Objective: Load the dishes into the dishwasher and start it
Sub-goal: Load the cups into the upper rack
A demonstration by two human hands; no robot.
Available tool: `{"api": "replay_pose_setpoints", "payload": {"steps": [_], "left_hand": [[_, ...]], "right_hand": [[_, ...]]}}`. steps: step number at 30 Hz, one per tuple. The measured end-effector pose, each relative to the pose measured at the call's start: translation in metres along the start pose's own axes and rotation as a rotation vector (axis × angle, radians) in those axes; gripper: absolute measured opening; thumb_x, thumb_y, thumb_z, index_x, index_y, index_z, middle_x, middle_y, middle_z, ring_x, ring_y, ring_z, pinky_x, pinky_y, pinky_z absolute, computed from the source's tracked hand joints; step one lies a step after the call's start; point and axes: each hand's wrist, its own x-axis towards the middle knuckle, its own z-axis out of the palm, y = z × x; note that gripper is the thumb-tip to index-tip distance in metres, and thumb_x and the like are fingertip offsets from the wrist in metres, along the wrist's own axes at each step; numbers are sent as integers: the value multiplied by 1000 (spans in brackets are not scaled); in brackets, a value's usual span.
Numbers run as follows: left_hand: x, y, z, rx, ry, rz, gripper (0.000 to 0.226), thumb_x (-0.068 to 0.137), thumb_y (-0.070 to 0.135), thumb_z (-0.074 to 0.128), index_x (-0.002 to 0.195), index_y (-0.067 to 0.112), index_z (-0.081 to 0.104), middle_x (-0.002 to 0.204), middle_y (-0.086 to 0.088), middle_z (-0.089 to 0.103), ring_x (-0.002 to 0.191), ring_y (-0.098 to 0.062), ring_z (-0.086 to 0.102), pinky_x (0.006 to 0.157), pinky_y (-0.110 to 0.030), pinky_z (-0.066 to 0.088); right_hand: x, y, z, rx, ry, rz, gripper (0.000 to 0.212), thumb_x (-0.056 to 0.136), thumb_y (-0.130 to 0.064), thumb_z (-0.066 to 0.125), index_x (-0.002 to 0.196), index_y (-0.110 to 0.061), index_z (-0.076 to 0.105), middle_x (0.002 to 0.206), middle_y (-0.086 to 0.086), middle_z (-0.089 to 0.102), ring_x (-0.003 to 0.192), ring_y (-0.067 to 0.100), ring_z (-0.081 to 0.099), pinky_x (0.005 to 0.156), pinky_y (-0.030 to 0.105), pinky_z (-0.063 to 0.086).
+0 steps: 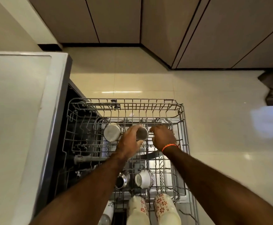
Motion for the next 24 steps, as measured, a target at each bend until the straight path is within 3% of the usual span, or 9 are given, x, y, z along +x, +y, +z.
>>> {"api": "replay_pose_setpoints", "payload": {"steps": [7,13,18,24], "left_hand": [[-17,5,-15,0,-17,-47,64,85,14,79,142,19,50,139,2,57,124,-8,49,100,-18,31],[-66,37,-49,17,-14,-40,63,91,23,73,147,17,44,147,-3,52,133,-19,50,107,-27,34],[-139,61,-73,110,8,-39,65,93,30,70,150,16,41,155,-6,43,139,-24,44,116,-44,38],[-251,75,-95,96,118,-104,75,86,37,73,151,18,40,148,-7,53,135,-27,51,111,-41,44]], "right_hand": [[-18,-5,-14,53,35,53,48,88,-11,64,134,-23,59,129,6,64,121,27,57,100,42,51],[-67,-14,-49,105,27,-7,42,90,-24,64,131,-20,61,133,5,61,121,26,57,99,40,50],[-129,-33,-78,104,-9,-105,49,87,-26,65,135,-21,57,134,5,60,121,27,57,101,40,50],[-210,-69,-109,21,-19,-265,54,89,-34,63,138,-19,45,112,10,69,102,33,67,83,39,56]]}}
